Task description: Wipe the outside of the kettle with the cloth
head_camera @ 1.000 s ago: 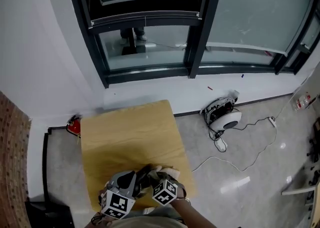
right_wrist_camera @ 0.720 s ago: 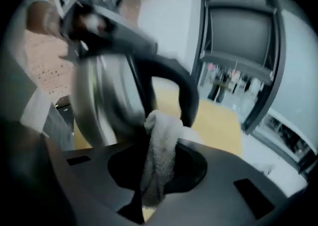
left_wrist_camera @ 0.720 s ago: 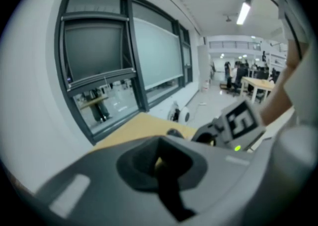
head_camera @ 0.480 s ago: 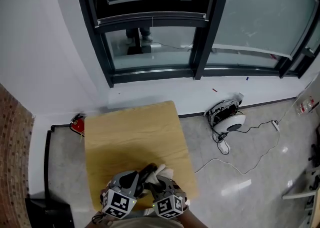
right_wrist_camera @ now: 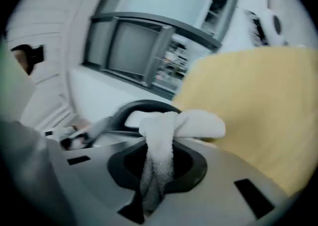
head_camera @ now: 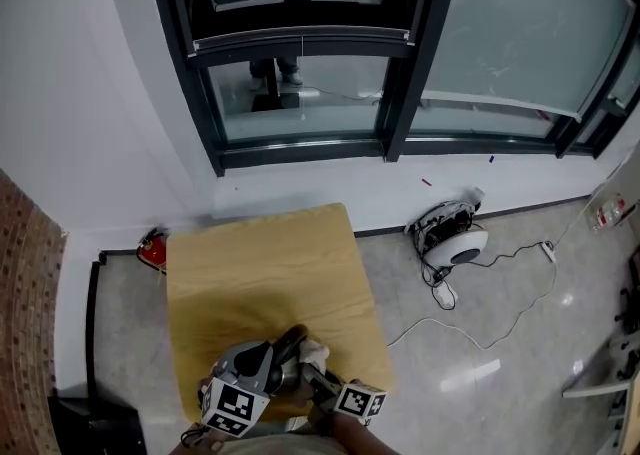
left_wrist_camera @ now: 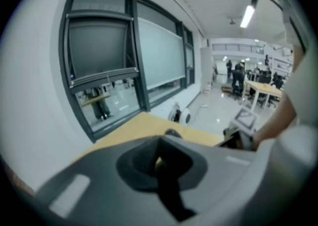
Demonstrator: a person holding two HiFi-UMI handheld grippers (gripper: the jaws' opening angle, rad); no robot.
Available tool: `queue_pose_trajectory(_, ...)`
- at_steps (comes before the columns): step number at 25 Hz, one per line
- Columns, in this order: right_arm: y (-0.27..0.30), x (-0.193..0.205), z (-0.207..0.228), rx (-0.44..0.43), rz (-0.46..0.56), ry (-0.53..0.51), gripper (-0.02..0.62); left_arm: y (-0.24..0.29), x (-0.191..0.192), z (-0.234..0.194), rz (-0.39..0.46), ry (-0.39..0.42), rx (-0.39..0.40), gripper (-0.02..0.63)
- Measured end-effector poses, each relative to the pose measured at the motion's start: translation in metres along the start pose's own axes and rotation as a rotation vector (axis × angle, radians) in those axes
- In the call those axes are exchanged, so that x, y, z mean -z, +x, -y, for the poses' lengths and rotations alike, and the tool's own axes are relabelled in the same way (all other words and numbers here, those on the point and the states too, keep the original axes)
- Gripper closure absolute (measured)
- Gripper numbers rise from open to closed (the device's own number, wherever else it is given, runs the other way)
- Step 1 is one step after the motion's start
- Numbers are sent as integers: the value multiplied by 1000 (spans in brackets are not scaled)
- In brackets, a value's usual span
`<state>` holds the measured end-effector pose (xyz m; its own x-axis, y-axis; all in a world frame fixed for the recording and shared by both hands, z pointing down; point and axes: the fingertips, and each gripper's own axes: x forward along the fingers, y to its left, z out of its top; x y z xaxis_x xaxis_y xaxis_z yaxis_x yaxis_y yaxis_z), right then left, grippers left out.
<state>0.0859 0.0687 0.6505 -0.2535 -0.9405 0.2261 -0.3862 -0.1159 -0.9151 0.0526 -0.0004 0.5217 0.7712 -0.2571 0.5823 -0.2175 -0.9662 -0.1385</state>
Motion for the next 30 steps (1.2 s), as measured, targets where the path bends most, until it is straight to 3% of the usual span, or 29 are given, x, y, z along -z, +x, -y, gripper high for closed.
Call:
queue_pose_trajectory(1, 2, 3, 15, 58, -35, 71, 534, 0, 0, 1, 1, -2, 2, 620)
queue_pose_trajectory(2, 2, 0, 4, 28, -46, 84, 534, -1, 0, 1, 0, -3, 3, 620)
queue_pose_trajectory(5, -9, -21, -98, -375, 51, -19, 534, 2, -1, -2, -1, -7, 2, 620)
queue_pose_trajectory(6, -9, -19, -99, -391, 76, -21, 534, 2, -1, -3, -4, -9, 2, 620)
queue_pose_trajectory(7, -7, -14, -71, -302, 89, 26, 534, 2, 0, -3, -6, -11, 2, 620)
queue_pose_trajectory(9, 1, 3, 15, 1, 61, 237, 534, 2, -1, -2, -8, -17, 9, 620)
queue_pose_trajectory(10, 3, 8, 34, 88, 44, 308, 534, 2, -1, -1, -8, -20, 10, 620)
queue_pose_trajectory(11, 2, 5, 25, 73, 50, 309, 534, 2, -1, -1, -8, -23, 7, 620)
queue_pose_trajectory(12, -2, -4, -8, -42, 79, 259, 534, 2, -2, -2, -6, -25, 3, 620)
queue_pose_trajectory(14, -12, -21, -86, -368, 141, 148, 534, 3, -2, -4, -8, -31, -5, 620)
queue_pose_trajectory(15, -13, -23, -100, -436, 153, 120, 534, 3, -2, -4, -14, -31, -12, 618)
queue_pose_trajectory(16, -10, -20, -85, -389, 153, 125, 534, 4, -2, -5, -18, -30, -19, 618)
queue_pose_trajectory(18, -2, -3, -3, -55, 104, 262, 534, 4, -3, -6, -5, -60, 0, 618)
queue_pose_trajectory(19, -1, 8, 28, 89, 62, 337, 534, 2, -3, -7, 7, -112, 33, 618)
queue_pose_trajectory(20, -3, 13, 36, 136, 29, 370, 534, -1, -1, -9, 17, -196, 73, 618)
queue_pose_trajectory(23, -17, 7, -18, -37, 21, 418, 534, -20, 21, -31, 10, -521, 157, 618)
queue_pose_trajectory(26, -25, 18, -30, -35, 54, 609, 534, -35, 61, -44, 11, -793, 160, 618)
queue_pose_trajectory(28, -20, 12, -22, -13, 107, 650, 534, -44, 76, -44, 129, -1142, 184, 620)
queue_pose_trajectory(30, -12, -8, -11, -8, 168, 615, 534, -51, 74, -36, 316, -1480, 239, 618)
